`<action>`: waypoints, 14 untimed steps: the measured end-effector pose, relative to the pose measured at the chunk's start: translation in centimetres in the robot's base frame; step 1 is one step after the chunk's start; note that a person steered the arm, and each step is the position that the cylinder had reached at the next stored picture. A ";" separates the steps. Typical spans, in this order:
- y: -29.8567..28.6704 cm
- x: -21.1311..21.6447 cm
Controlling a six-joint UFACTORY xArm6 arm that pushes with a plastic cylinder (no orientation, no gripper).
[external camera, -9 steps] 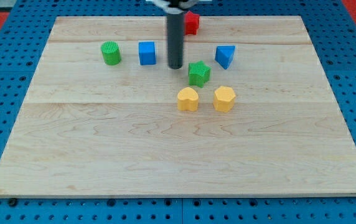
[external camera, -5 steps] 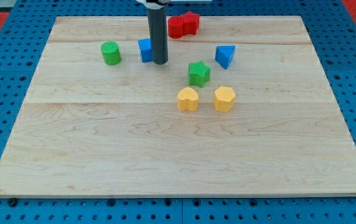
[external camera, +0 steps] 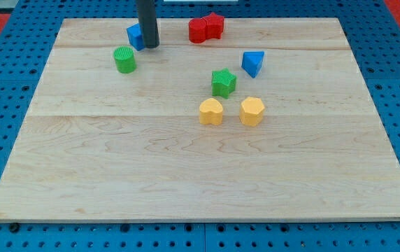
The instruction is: Slide the blue cube to the top left
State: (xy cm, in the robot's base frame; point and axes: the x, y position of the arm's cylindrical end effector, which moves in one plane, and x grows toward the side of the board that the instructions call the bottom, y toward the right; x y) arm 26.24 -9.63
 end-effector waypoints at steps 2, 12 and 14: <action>0.4 -2.5; -10.4 -3.9; -11.9 -0.1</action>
State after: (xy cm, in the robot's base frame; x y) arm 26.09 -21.51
